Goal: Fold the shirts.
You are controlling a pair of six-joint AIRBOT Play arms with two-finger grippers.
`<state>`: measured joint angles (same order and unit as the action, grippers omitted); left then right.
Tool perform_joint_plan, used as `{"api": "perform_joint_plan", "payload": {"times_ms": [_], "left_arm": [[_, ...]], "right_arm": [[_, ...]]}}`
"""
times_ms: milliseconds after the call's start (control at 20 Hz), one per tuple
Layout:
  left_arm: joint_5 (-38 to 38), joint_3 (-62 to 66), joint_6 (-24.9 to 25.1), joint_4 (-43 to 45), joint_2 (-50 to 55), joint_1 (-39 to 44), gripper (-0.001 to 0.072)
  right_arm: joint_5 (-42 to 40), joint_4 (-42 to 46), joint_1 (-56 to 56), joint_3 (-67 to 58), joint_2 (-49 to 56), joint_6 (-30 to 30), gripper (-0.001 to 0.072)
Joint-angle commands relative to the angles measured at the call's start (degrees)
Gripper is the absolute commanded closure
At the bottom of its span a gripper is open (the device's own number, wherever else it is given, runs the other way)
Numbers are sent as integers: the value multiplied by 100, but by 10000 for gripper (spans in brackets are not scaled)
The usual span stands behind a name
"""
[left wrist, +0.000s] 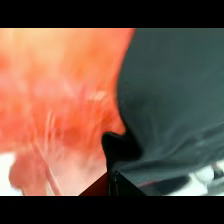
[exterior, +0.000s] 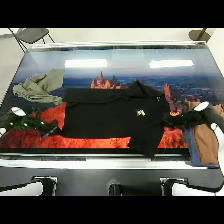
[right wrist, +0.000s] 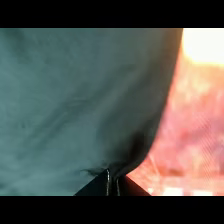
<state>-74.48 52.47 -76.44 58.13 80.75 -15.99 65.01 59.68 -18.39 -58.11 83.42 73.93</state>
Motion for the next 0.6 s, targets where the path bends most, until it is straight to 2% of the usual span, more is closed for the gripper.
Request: {"api": "perform_joint_plan", "payload": {"times_ms": [0, 150, 300, 350, 450, 550], "left_arm": [[24, 1257, -9, -13, -505, 11, 682], [511, 3405, -225, -13, -1475, 4, 681], [1613, 5523, -291, 146, -2387, 0, 681], [1816, 5952, -428, 214, -2625, 0, 681], [1867, 6371, -758, 289, -3112, 0, 681], [1886, 6363, -868, 321, -3541, 0, 681]], "right_arm": [[111, -179, 0, -813, -772, -345, 670], [-802, -179, 0, -2291, -1993, -723, 670], [-2387, -28, 0, -3661, -3292, -940, 670], [-2623, 61, 0, -3906, -3650, -920, 670], [-2583, 282, 0, -4087, -4297, -509, 670], [-2116, 673, 0, -4087, -4782, 37, 670]]}}
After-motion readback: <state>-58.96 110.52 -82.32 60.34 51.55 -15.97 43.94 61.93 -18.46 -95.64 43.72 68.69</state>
